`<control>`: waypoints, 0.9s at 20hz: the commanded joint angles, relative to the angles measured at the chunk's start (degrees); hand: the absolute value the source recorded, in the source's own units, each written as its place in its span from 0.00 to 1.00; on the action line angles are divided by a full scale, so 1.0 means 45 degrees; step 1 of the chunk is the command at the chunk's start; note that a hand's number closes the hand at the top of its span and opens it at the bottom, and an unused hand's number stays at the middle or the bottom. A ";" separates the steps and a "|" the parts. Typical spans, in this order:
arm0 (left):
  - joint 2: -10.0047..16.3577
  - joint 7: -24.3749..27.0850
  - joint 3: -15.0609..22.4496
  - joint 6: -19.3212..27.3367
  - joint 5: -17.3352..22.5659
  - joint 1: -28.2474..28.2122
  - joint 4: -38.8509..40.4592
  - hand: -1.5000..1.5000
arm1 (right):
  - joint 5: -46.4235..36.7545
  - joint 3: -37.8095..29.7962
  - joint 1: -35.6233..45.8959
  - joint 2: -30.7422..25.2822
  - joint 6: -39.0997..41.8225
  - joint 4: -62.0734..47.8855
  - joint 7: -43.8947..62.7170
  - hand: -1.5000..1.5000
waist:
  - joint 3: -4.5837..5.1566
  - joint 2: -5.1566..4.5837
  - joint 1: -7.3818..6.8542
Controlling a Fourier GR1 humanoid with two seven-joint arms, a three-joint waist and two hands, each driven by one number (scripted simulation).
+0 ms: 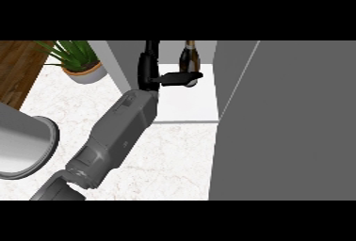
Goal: Pick up the wine, place it into the cabinet and close the cabinet
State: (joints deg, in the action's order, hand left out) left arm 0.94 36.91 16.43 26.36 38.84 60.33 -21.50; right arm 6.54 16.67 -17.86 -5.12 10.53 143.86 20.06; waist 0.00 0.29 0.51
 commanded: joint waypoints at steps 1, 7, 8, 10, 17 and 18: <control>-0.0198 -0.0037 0.0387 0.0448 -0.0268 -0.1012 -0.1586 0.00 | 0.1442 -0.0806 -0.0423 -0.0601 -0.0007 0.2605 0.1385 0.00 | -0.0006 0.0126 -0.0291; 0.0441 -0.0733 0.0872 0.0433 -0.0526 -0.2926 -0.4309 0.00 | 0.0578 -0.0049 -0.0870 -0.0326 -0.0222 0.2760 0.0918 0.00 | -0.0001 0.0126 -0.0256; 0.0181 -0.1024 0.1325 0.0720 -0.0722 -0.3271 -0.5169 0.00 | 0.0660 -0.0181 -0.0113 -0.0181 -0.0552 0.2333 0.1346 0.00 | 0.0002 0.0136 -0.0421; 0.0571 -0.1660 0.1656 0.0595 -0.0720 -0.3865 -0.6527 0.00 | 0.0410 0.0101 -0.0018 -0.0184 -0.0644 0.2491 0.1566 0.00 | 0.0005 0.0180 -0.0482; 0.0730 -0.2686 0.2685 0.1793 -0.1156 -0.6454 -1.0548 0.00 | 0.0446 0.0161 -0.0147 -0.0286 -0.0639 0.2387 0.1296 0.00 | -0.0005 0.0084 -0.0261; 0.1053 -0.2624 0.2922 0.1436 -0.1117 -0.7336 -1.1227 0.00 | 0.0457 0.0003 0.0512 -0.0241 -0.0782 0.2164 0.1511 0.00 | 0.0001 0.0074 -0.0362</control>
State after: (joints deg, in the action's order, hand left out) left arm 3.97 27.43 26.72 31.87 34.63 34.50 -62.17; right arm 5.66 17.53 -15.74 -5.44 8.02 143.86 21.70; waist -0.01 0.78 -0.95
